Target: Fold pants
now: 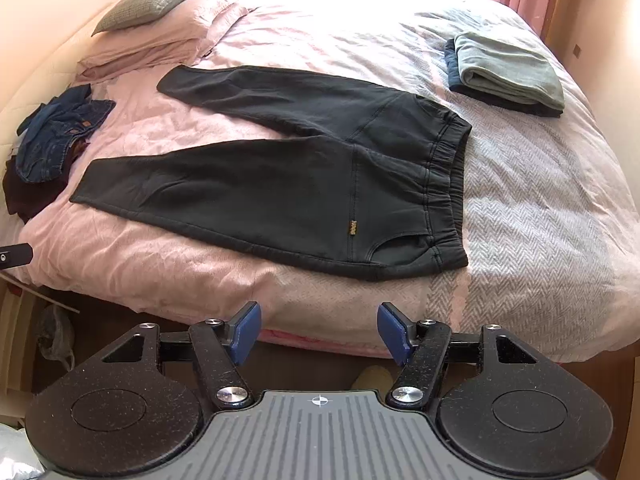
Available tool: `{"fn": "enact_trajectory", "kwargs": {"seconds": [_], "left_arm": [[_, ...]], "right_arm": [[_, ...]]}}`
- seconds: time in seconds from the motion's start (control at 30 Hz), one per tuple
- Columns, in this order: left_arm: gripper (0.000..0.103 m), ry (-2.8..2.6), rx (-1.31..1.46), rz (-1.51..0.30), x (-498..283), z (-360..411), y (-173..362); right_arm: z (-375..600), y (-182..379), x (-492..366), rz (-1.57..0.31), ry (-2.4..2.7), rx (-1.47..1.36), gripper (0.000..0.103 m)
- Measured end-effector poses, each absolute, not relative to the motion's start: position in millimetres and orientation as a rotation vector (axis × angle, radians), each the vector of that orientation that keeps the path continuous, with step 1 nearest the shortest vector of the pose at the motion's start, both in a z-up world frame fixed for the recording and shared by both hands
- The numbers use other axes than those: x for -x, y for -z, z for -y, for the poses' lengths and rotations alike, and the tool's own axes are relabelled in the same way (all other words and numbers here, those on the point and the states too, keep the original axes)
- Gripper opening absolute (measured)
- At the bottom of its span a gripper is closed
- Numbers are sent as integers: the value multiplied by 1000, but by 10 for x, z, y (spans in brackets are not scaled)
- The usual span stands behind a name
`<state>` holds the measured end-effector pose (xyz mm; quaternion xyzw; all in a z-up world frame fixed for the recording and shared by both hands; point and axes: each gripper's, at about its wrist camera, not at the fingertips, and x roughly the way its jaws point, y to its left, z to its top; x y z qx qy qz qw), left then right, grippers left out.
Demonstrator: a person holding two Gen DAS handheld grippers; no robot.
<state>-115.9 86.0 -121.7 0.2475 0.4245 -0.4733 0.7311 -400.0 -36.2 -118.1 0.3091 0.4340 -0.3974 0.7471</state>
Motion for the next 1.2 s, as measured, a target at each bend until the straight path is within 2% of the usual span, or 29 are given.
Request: {"fn": "enact_trajectory", "kwargs": {"seconds": [0.47,1.2], "left_arm": [[89,999,-565,-933,1244,-839,1208],[90,884,-536,-937,1649,-459,1245]], "right_arm": [[490,1216,4006,-960,822,-667,62],[1225,1253,4242,-978,724,-599,62]]}}
